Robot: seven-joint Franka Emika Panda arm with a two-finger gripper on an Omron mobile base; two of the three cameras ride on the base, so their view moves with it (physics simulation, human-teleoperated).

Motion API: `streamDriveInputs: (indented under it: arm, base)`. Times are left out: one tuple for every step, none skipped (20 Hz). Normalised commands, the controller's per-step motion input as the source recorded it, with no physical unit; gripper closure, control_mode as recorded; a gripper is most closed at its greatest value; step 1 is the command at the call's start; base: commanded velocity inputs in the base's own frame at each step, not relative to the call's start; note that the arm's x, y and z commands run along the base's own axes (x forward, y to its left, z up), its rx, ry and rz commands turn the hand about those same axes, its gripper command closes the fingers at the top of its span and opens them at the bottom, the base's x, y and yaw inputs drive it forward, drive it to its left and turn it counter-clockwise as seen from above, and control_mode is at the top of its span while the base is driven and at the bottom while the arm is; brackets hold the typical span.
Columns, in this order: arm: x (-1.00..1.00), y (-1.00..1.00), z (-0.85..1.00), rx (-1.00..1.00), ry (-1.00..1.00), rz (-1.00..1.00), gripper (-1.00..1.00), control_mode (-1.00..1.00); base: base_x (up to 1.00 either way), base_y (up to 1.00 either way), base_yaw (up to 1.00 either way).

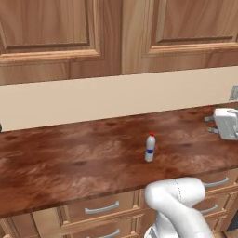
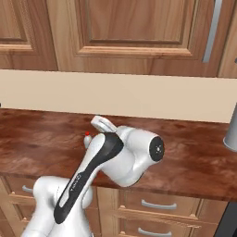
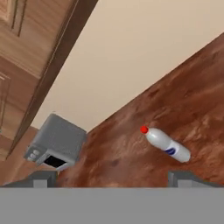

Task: Take the bottled waters from the counter and place them in the freezer to freeze. Close the freezer door after placing the bottles.

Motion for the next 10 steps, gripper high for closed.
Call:
streamDriveInputs:
  arm:
    - [0.00,-0.35,-0.39,0.00,0.00,0.77,-1.00,-1.00]
    - [0.00,-0.14,-0.38,0.00,0.00,0.61,-1.00,-1.00]
    - [0.00,0.00,-0.19,-0.02,0.00,0.21,-1.00,-1.00]
    - [0.18,0.00,-0.12,0.00,0.11,0.08,-1.00,-1.00]
    - [0.21,0.04,-0.15,0.00,0.13,0.08,-1.00,-1.00]
    - [0.21,0.04,-0.13,0.00,0.17,0.08,-1.00,-1.00]
    - [0.31,0.00,-0.09,0.00,0.17,0.08,-1.00,-1.00]
    - [0.28,0.00,-0.02,0.00,0.16,0.11,-1.00,-1.00]
    - [0.17,0.00,-0.14,0.00,0.06,0.17,-1.00,-1.00]
    - [0.05,0.00,-0.26,-0.04,0.00,0.24,-1.00,-1.00]
  base:
    - [0.00,0.00,0.00]
    - [0.00,0.00,0.00]
    - [0.00,0.00,0.00]
    - [0.00,0.00,0.00]
    - [0.00,0.00,0.00]
    - [0.00,0.00,0.00]
    - [0.00,0.00,0.00]
    - [0.00,0.00,0.00]
    - [0.00,0.00,0.00]
    - [0.00,0.00,0.00]
